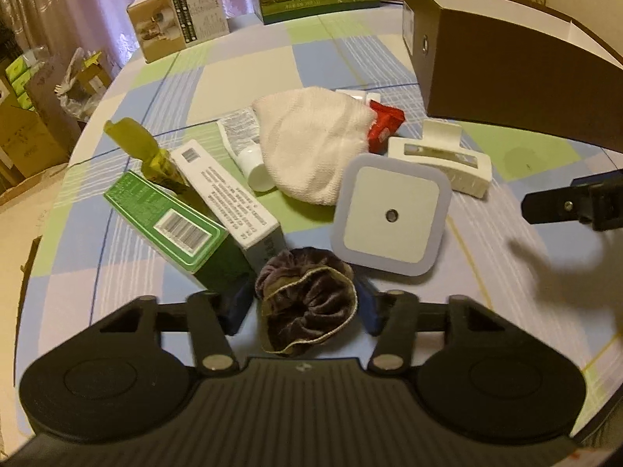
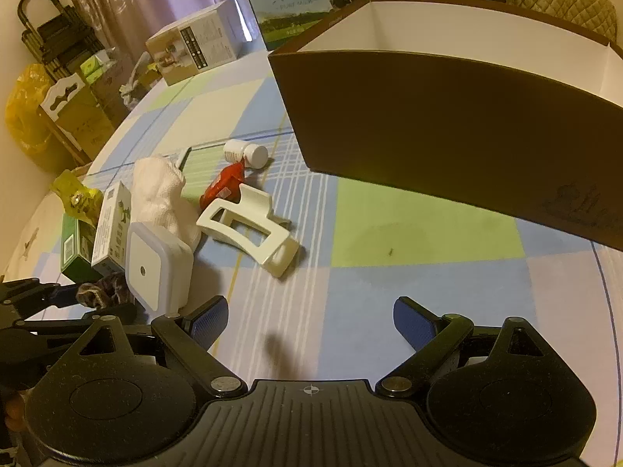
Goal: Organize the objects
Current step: 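Grasp the brown pouch with the left tool while the right tool approaches the night-light, then grasp the white square night-light with the right tool and lift both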
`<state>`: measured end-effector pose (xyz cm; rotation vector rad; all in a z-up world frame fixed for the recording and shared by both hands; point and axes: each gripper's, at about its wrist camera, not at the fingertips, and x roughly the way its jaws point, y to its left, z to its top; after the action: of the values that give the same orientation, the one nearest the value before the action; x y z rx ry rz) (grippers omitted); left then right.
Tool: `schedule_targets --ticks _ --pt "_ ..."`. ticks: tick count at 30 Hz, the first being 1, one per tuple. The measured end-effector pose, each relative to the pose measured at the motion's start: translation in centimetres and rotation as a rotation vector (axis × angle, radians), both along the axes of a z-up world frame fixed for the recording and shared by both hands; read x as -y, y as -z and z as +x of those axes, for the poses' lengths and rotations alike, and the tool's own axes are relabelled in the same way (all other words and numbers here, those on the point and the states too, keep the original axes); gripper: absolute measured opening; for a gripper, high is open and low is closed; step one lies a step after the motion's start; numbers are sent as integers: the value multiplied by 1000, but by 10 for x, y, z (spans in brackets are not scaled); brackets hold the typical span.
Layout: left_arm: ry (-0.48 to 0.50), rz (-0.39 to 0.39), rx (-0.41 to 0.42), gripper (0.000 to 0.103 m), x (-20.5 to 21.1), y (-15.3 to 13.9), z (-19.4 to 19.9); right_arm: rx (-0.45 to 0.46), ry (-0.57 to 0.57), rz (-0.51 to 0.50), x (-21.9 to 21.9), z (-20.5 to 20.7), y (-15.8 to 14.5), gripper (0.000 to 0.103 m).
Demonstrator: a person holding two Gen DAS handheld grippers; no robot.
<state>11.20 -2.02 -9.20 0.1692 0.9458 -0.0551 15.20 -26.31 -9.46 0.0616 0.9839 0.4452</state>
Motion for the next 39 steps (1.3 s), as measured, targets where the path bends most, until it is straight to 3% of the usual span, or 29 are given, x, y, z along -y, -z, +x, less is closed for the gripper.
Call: schedule_targets --ticks 6,8,19,27,37,39 --pt "22 26 27 25 4 -2 -5 5 -11 14 -1 -2 -1 90" --pt "28 30 36 23 4 -5 -8 16 -21 32 -2 -4 -4 90" --pt "-26 30 100 22 -9 -32 -22 29 -82 167 -27 -9 -14 85" --pt "-81 -9 144 22 -27 -50 -32 24 -153 132 -72 -10 -9 74" --pt "-173 -53 157 22 -50 -56 -31 19 -126 86 -103 -3 7 69" --pt "-184 -51 150 22 -52 -54 -30 9 -113 97 -104 1 13 62"
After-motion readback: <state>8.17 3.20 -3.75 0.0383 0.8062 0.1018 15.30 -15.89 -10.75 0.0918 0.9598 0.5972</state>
